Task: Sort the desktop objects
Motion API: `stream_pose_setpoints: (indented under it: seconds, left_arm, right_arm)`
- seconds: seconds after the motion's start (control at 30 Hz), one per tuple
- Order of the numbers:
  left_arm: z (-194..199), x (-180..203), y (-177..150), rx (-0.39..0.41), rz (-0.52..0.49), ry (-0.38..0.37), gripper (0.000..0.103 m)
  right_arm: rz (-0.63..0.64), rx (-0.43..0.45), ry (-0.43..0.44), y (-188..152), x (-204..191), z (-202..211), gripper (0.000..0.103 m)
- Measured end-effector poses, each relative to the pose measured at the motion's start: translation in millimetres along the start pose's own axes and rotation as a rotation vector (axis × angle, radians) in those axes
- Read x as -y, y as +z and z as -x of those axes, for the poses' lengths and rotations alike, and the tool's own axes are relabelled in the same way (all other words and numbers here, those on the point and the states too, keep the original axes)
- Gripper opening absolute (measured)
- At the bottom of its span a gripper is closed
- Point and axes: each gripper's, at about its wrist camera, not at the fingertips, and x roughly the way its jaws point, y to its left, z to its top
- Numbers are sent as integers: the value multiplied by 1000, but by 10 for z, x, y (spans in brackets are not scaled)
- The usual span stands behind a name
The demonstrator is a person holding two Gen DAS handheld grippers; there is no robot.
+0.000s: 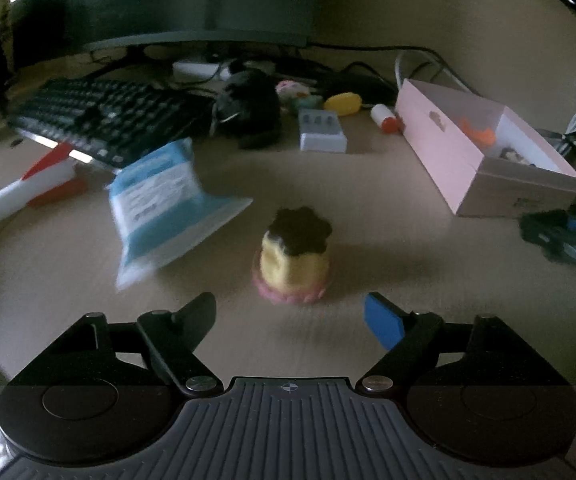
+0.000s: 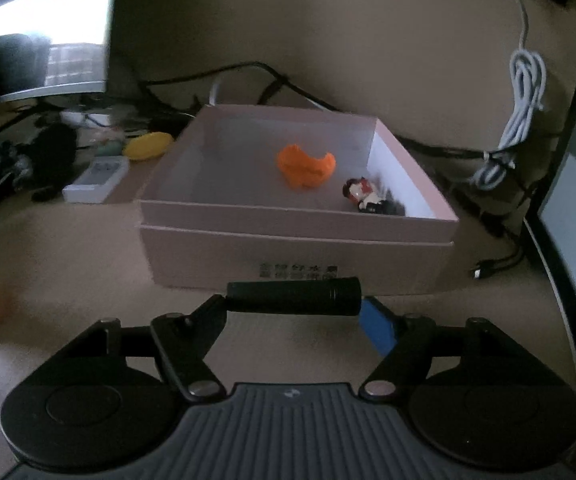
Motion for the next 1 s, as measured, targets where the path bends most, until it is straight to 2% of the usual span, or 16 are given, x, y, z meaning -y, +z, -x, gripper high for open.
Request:
stream_pose_setpoints:
  seconds: [0.13,0.17,0.23,0.27,0.37,0.57,0.8,0.9,1.0]
  left_arm:
    - [-202,56,134,12,-15,33,86]
    - [-247,68,166,9,-20,34,83]
    - [-305,93,205,0,-34,42,73]
    - [-312,102,209,-3,-38,44,63]
    - [-243,140,184,6,-58,40,48]
    - [100,329,-3,10,-92,-42,48]
    - [506,688,-212,28,-184,-209,48]
    - [527,849,-86,65,-219,-245,48]
    - [460,957,234,123,-210,-261,48]
  right_arm:
    - [44,13,63,-87,19,345,74]
    - [54,17,76,-109,17,430,74]
    - [69,19,97,-147,46,580,74]
    - [73,18,109,-164,66,652,74]
    - [70,14,137,-193,136,822,74]
    - [102,19,143,-261,297,1047,74]
    - [146,40,159,-324,499,1313,74]
    - [167,82,158,-291,553,1455,74]
    - [141,152,122,-137,580,1519,74]
